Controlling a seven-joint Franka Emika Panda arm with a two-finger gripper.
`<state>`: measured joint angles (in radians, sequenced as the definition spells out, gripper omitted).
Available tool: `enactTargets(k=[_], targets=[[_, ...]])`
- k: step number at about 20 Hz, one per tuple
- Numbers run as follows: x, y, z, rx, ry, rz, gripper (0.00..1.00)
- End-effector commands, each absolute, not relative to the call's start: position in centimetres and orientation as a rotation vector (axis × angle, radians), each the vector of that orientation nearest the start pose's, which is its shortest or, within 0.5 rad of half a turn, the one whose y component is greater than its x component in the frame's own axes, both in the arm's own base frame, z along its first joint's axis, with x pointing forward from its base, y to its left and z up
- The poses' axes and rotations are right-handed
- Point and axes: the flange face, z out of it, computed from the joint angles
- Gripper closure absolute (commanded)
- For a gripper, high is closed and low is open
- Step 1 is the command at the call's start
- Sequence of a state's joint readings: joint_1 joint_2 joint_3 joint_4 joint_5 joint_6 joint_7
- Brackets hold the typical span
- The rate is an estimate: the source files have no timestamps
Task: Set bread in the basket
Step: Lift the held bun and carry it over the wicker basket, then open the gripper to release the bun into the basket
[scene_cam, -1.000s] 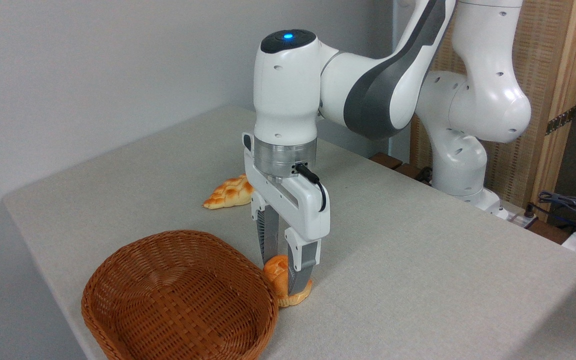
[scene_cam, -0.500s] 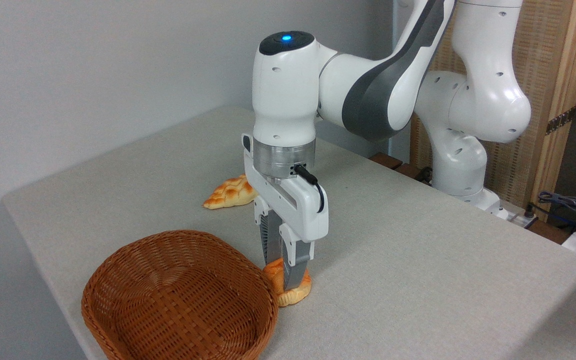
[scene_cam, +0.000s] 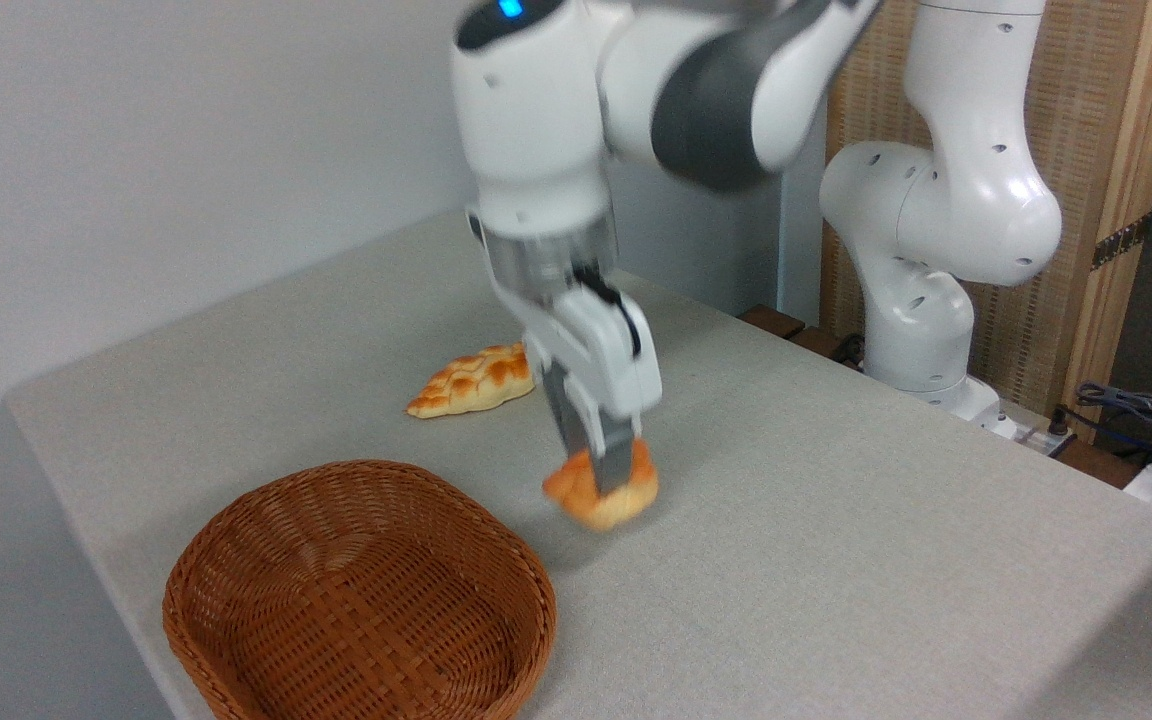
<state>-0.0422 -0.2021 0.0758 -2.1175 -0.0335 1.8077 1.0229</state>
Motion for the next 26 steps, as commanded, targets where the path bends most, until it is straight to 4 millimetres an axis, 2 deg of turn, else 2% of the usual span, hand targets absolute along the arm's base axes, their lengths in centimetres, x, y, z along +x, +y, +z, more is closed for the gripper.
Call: enactTargets(k=[1, 3, 5, 8, 10, 12, 13, 14, 15, 16, 18, 26], targets=[[49.9, 2.6, 54.0, -2.871, 1.538, 0.128, 0.61], [51.5, 2.4, 55.3, -2.936, 1.478, -0.077, 0.6], [53.4, 2.3, 56.3, -3.005, 1.285, -0.337, 0.59], [56.0, 1.4, 55.6, -3.034, 1.069, -0.509, 0.58], [57.5, -2.1, 54.0, -3.024, 1.049, -0.539, 0.57], [58.8, -4.0, 52.8, -3.02, 0.983, -0.599, 0.53], [59.3, -5.1, 52.0, -3.014, 0.985, -0.601, 0.43], [59.6, -5.7, 51.2, -3.019, 0.979, -0.587, 0.39], [60.0, -6.1, 50.2, -3.021, 0.977, -0.563, 0.29], [60.6, -7.4, 49.3, -3.014, 0.997, -0.549, 0.03], [62.2, -8.3, 49.6, -2.981, 0.987, -0.554, 0.0], [62.4, -8.3, 49.4, -2.97, 0.975, -0.539, 0.0]])
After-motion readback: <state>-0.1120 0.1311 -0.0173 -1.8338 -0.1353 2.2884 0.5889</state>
